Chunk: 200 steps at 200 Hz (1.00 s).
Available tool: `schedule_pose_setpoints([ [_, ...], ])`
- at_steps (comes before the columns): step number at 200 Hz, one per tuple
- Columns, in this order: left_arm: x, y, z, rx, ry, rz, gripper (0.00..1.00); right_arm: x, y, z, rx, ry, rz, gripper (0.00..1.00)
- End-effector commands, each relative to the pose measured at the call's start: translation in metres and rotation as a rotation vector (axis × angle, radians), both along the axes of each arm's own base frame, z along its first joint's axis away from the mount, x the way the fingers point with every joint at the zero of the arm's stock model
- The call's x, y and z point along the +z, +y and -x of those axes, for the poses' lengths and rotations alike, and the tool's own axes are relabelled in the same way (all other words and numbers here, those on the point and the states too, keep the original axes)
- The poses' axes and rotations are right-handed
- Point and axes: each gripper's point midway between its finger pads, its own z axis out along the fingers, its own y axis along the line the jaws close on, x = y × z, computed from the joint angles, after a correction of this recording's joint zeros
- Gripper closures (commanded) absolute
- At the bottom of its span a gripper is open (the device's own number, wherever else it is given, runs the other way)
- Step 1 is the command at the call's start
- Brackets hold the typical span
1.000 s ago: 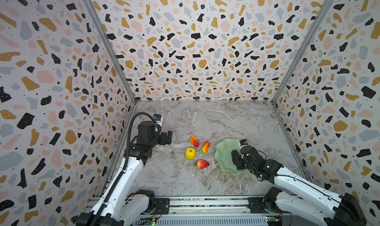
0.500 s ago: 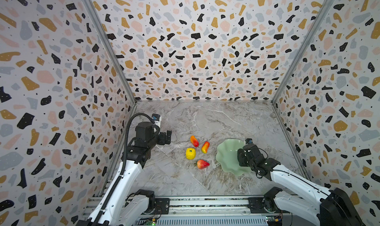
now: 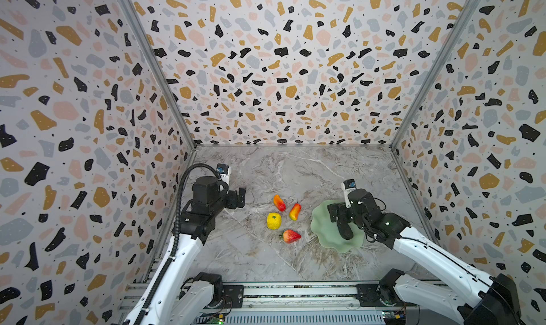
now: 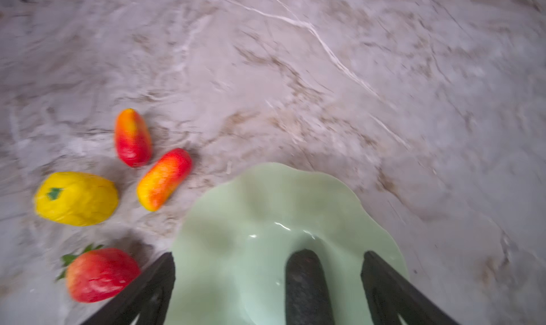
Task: Place and organize the fake fruits in the fruit bowl
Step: 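Move the right gripper back to the yellow lemon and grasp it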
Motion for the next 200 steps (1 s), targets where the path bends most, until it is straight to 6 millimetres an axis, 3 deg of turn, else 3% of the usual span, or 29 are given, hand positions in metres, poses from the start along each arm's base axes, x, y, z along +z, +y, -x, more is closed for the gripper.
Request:
schedule_pose_setpoints([
  [1, 0.003, 0.000, -0.003, 0.001, -0.021, -0.003, 0.00, 0.001, 0.054, 0.002, 0.197, -0.012, 0.009, 0.01],
  [52, 0.001, 0.001, -0.005, 0.009, -0.020, -0.004, 0.00, -0.018, 0.185, 0.005, 0.485, -0.021, -0.006, 0.01],
  [80, 0.000, 0.002, -0.005, 0.014, -0.018, -0.007, 0.00, -0.033, 0.230, 0.008, 0.566, -0.010, 0.016, 0.01],
  [107, 0.001, 0.004, -0.005, 0.021, -0.022, -0.009, 0.01, -0.054, 0.247, 0.005, 0.581, 0.029, 0.011, 0.01],
  [140, 0.001, 0.004, -0.004, 0.023, -0.025, -0.007, 0.00, -0.085, 0.249, -0.001, 0.547, 0.085, 0.059, 0.02],
  [200, 0.003, 0.004, -0.004, 0.022, -0.032, -0.007, 0.00, -0.096, 0.247, 0.003, 0.543, 0.112, 0.054, 0.21],
])
